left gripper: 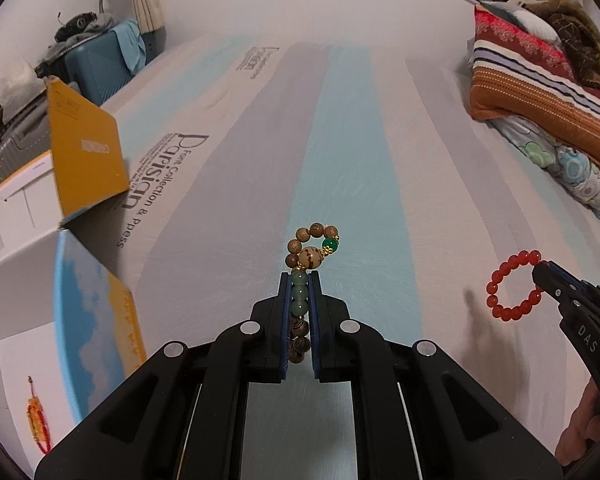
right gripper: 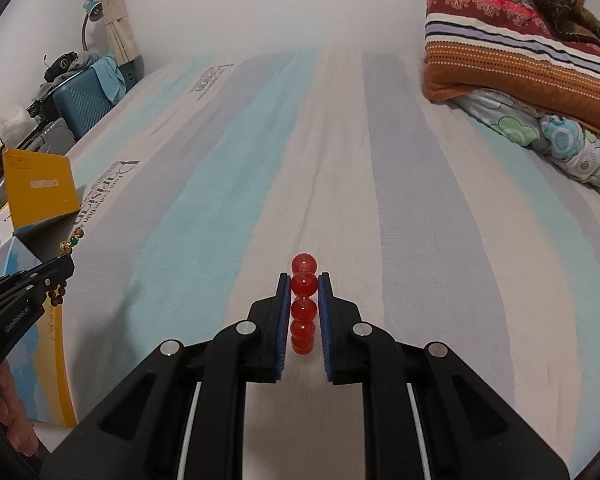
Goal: Organize jewelry
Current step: 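Lift both bracelets and carry them into the white box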
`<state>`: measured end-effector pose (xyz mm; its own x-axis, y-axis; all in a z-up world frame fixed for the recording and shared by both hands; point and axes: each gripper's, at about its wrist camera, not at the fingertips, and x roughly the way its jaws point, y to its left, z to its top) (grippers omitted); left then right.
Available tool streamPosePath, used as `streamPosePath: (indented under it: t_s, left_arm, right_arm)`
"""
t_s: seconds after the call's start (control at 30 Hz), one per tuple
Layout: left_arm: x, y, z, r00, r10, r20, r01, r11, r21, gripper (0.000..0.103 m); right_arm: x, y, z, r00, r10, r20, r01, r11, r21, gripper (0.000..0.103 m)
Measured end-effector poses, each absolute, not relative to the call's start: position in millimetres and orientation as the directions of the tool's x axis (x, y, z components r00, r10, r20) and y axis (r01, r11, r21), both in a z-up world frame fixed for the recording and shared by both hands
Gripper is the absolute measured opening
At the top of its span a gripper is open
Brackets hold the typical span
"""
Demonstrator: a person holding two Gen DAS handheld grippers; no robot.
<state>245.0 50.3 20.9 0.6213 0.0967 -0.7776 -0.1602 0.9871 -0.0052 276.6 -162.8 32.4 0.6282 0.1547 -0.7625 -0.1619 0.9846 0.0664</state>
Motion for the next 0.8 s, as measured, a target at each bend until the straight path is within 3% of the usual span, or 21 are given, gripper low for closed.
streamPosePath:
  t_s: [0.8]
  left_arm:
    - [143,62,80,0.680,0.075,-0.729,-0.120,0.993,-0.009,0.007]
  right_arm:
    - [177,-140,101,0.692,0.162,-0.703,-0.189,0.981,0.039,0.013]
